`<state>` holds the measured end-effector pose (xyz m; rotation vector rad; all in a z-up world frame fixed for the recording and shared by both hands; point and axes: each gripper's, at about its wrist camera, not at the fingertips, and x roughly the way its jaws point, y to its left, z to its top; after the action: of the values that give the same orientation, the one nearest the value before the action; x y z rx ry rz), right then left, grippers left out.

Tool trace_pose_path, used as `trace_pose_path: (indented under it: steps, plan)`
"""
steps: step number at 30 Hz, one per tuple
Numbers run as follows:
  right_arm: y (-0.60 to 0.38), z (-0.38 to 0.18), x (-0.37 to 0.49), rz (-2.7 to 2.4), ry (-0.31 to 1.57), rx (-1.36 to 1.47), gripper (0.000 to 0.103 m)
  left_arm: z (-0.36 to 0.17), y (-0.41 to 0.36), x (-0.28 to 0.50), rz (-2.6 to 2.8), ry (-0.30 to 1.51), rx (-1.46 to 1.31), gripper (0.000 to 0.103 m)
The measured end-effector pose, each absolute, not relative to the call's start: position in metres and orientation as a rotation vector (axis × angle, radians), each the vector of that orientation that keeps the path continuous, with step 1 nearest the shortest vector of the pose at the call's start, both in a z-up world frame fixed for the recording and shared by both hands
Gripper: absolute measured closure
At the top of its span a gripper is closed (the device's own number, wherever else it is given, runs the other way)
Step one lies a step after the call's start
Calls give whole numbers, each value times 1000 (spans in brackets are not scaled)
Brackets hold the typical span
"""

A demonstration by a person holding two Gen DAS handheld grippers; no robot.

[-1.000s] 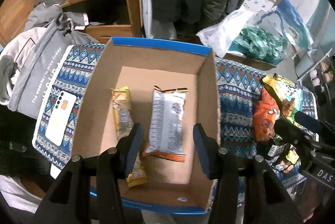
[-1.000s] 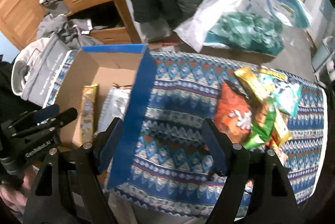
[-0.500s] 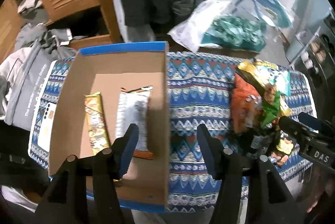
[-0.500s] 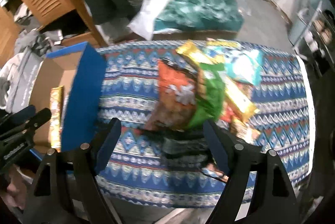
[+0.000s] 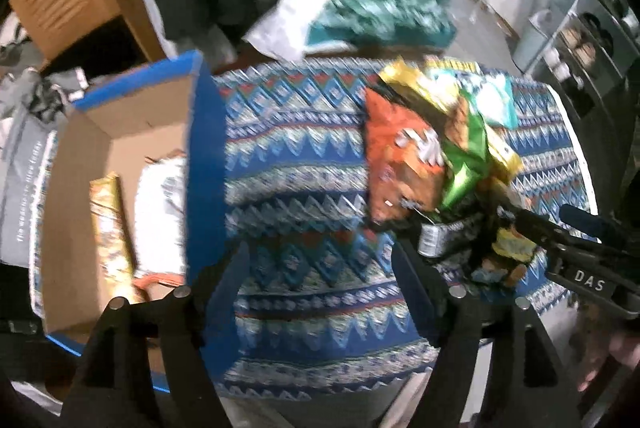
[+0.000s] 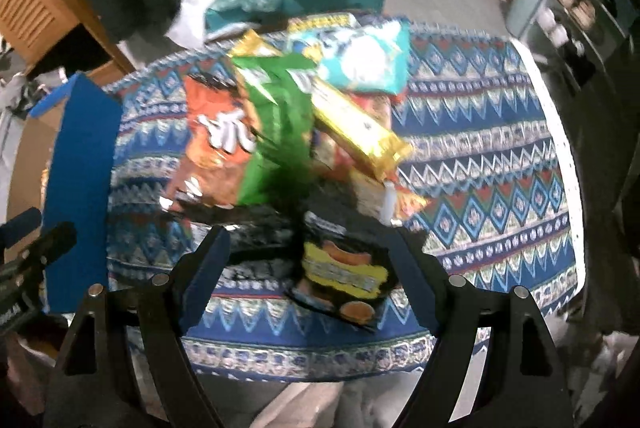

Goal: Organize snacks
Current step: 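Return the right tool to the pile and grasp the black bag with yellow label, then grasp the black-and-white snack bag with the left tool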

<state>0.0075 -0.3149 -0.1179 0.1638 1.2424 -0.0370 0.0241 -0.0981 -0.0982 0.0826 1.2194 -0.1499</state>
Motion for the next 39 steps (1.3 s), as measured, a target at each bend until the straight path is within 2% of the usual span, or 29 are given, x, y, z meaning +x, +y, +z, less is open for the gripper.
trace_pose_path:
  steps: [5,27,31,39]
  plan:
    - [-328,-142,4,-74,1290,192,22,-120,-116,26,-151,1278,82,28]
    - [-339,-212,14,-107,1422,215,22,-171,-156,34,-173,1334,107,27]
    - [-342,-208,16,-76,1398,175,35,-178,-163,35,-186,1351,92,27]
    - [-358,-188,11,-60,1358,179,36,-189,-178,35,-212,1379,72,27]
